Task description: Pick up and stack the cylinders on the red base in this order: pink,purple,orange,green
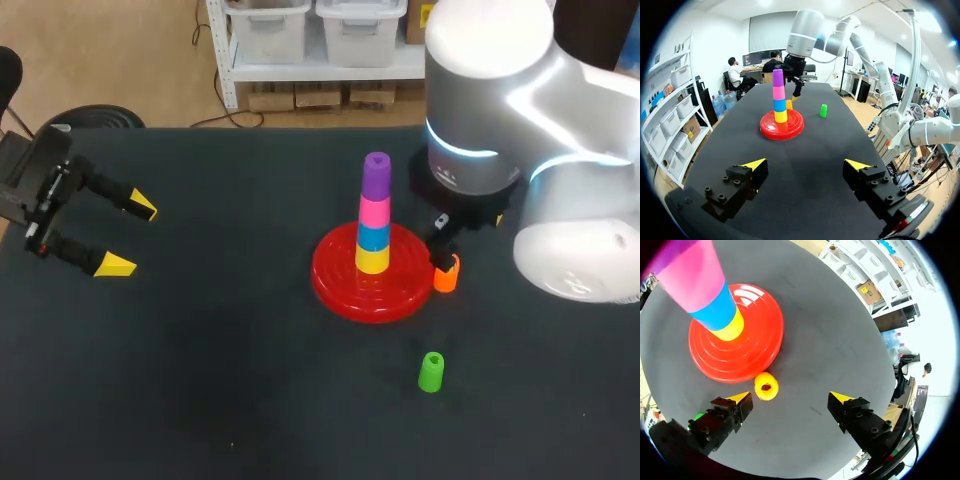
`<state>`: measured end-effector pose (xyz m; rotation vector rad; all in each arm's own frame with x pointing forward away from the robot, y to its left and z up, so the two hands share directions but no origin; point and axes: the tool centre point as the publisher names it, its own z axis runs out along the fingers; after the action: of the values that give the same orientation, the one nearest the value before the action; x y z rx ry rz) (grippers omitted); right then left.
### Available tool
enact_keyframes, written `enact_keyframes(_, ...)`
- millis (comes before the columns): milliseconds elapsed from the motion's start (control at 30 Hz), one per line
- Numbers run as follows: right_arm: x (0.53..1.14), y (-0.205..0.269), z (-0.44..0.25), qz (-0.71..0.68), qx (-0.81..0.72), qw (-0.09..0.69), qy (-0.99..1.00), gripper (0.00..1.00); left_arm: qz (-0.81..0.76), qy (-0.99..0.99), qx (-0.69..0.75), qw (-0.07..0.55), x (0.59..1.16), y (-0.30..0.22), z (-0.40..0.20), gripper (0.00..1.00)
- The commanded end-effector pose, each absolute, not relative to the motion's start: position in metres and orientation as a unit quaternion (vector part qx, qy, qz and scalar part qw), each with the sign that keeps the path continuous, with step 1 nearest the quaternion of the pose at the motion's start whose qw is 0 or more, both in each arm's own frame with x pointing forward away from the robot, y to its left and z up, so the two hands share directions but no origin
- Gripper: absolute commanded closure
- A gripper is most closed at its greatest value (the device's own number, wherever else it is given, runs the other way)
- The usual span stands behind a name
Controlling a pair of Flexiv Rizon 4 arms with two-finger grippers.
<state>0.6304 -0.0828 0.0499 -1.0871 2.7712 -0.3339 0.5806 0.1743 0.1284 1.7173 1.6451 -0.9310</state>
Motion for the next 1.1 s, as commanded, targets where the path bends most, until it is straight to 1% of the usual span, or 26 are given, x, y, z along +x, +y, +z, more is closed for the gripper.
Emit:
enact_keyframes(33,0.622,-0.084,0.056,-0.115,-0.360,0.082,0.922,0.00,-0.349,0.616,0.644,0.291,0.581,0.174,0.127,0.00)
enact_keyframes(233,0.622,-0.078,0.054,-0.097,-0.367,0.088,0.921,0.00,-0.349,0.616,0.644,0.291,0.581,0.174,0.127,0.00)
enact_keyframes(767,0.637,-0.070,0.031,-0.041,-0.373,0.069,0.924,0.00,-0.349,0.616,0.644,0.291,0.581,0.174,0.127,0.00)
enact_keyframes(1100,0.639,-0.068,0.022,-0.031,-0.370,0.054,0.927,0.00,-0.349,0.616,0.644,0.291,0.581,0.174,0.127,0.00)
